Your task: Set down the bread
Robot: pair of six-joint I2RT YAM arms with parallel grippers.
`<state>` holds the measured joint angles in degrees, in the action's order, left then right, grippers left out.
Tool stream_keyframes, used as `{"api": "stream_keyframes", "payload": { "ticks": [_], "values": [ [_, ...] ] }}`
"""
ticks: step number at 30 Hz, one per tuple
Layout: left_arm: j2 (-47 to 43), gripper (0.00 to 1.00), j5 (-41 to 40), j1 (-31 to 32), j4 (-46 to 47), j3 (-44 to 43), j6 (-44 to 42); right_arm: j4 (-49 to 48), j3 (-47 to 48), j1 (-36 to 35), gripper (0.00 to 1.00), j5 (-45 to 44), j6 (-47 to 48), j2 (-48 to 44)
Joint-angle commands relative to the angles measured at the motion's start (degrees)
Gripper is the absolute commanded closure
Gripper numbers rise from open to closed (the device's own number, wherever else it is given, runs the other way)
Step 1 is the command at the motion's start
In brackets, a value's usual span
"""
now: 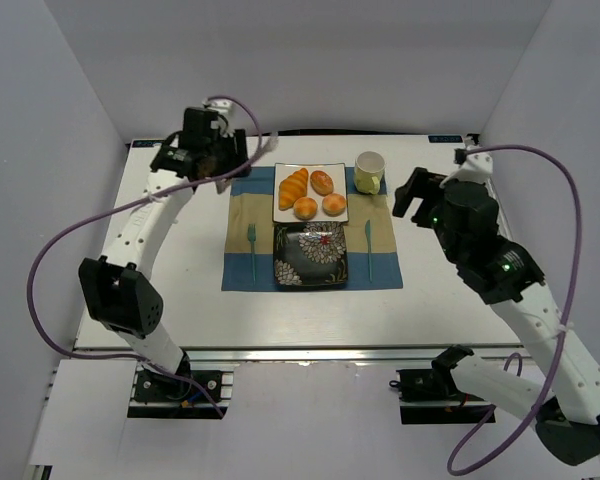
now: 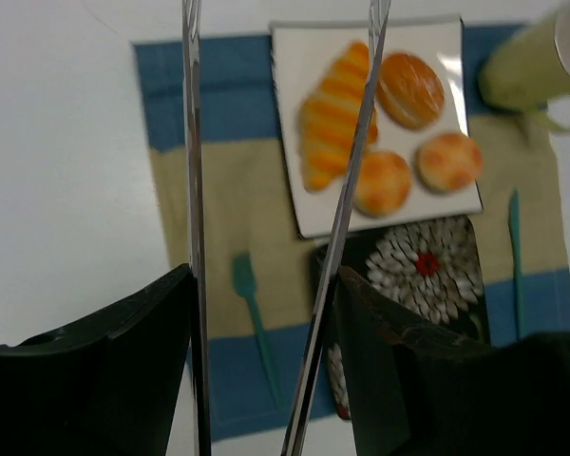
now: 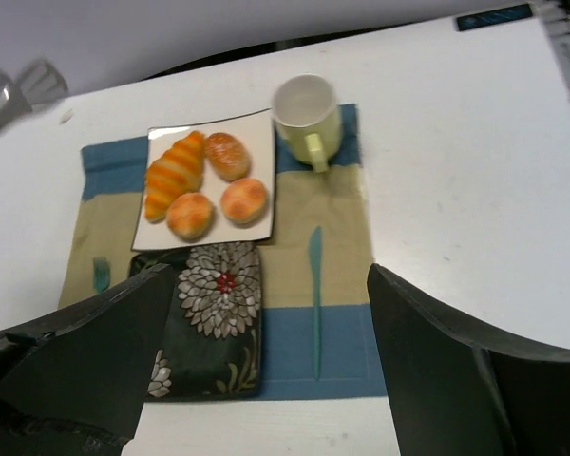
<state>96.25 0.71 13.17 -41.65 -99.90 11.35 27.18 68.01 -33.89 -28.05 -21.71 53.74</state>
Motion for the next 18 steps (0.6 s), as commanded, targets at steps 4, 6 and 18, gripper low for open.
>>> {"api": "stream_keyframes", "payload": {
  "ticks": [4, 6, 18],
  "values": [
    [-6.2, 0.31, 1.7, 6.5, 2.8, 7.9, 3.5, 9.4, 5.7, 0.7, 0.12, -12.5, -6.8, -6.9],
    [-5.8, 0.31, 1.3, 9.3, 3.0, 8.8, 3.5, 10.3, 6.4, 0.7, 0.13, -12.9, -7.0, -8.5],
    [-6.9, 0.33, -5.4, 19.4, 5.3, 18.1, 7.1, 13.3, 6.1, 0.6, 0.13, -13.0, -7.2, -10.7]
  ]
}}
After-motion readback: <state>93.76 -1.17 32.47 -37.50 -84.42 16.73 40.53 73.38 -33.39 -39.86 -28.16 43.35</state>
